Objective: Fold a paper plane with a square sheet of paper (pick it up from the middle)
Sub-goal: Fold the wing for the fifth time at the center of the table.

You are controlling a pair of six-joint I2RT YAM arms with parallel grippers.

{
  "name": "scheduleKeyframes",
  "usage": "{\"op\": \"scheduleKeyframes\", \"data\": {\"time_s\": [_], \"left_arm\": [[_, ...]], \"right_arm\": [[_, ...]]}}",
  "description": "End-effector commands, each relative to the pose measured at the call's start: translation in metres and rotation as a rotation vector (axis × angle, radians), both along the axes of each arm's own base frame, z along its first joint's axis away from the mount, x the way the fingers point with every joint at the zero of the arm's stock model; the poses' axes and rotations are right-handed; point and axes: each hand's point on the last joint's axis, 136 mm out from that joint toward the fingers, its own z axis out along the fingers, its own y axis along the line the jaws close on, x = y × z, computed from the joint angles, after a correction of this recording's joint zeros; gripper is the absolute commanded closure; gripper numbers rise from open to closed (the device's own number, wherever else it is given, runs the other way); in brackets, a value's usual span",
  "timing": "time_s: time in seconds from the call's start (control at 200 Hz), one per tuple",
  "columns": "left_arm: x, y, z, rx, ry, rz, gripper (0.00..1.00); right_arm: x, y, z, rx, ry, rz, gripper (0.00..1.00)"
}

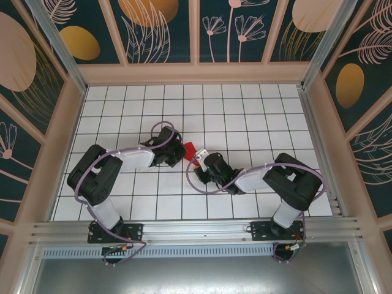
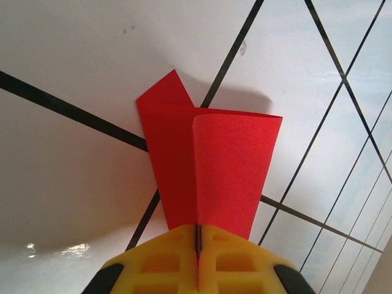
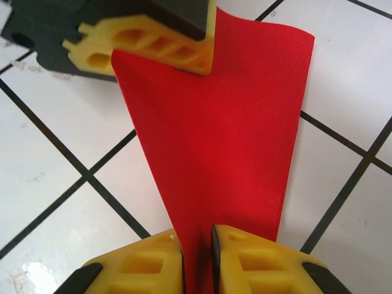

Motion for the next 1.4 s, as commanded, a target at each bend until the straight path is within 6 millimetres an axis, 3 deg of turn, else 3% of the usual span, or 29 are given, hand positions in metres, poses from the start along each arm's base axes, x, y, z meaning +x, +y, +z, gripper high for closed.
{"op": "scheduleKeyframes", "data": {"time_s": [0.0, 0.305, 0.906, 1.066, 1.241, 1.281, 1.301, 1.396], "left_arm": [[0.004, -0.004, 0.012, -0.007, -0.012, -0.012, 0.96], [0.004, -0.008, 0.012, -0.015, -0.008, -0.027, 0.95], [0.003, -0.009, 0.007, -0.013, 0.002, -0.036, 0.94], [0.004, -0.009, 0.009, -0.014, -0.003, -0.036, 0.93], [0.006, -0.005, 0.015, 0.007, -0.028, -0.035, 0.80], [0.006, -0.002, 0.014, 0.026, -0.029, -0.031, 0.76], [0.007, -0.001, 0.025, 0.022, -0.053, -0.028, 0.74], [0.009, 0.011, 0.036, 0.076, -0.090, -0.009, 0.65]], "right_arm": [[0.005, -0.003, 0.008, -0.078, -0.082, 0.004, 0.78], [0.010, -0.008, 0.006, -0.161, -0.136, -0.003, 0.78], [0.010, 0.008, 0.014, -0.069, -0.105, 0.001, 0.79], [0.010, 0.007, 0.009, -0.082, -0.088, -0.005, 0.86], [0.010, 0.005, 0.007, -0.073, -0.061, -0.029, 1.00], [0.011, 0.005, 0.008, -0.061, -0.047, -0.035, 1.00], [0.010, 0.006, 0.008, -0.052, -0.037, -0.035, 1.00], [0.011, 0.010, 0.012, 0.022, 0.044, -0.042, 1.00]]}}
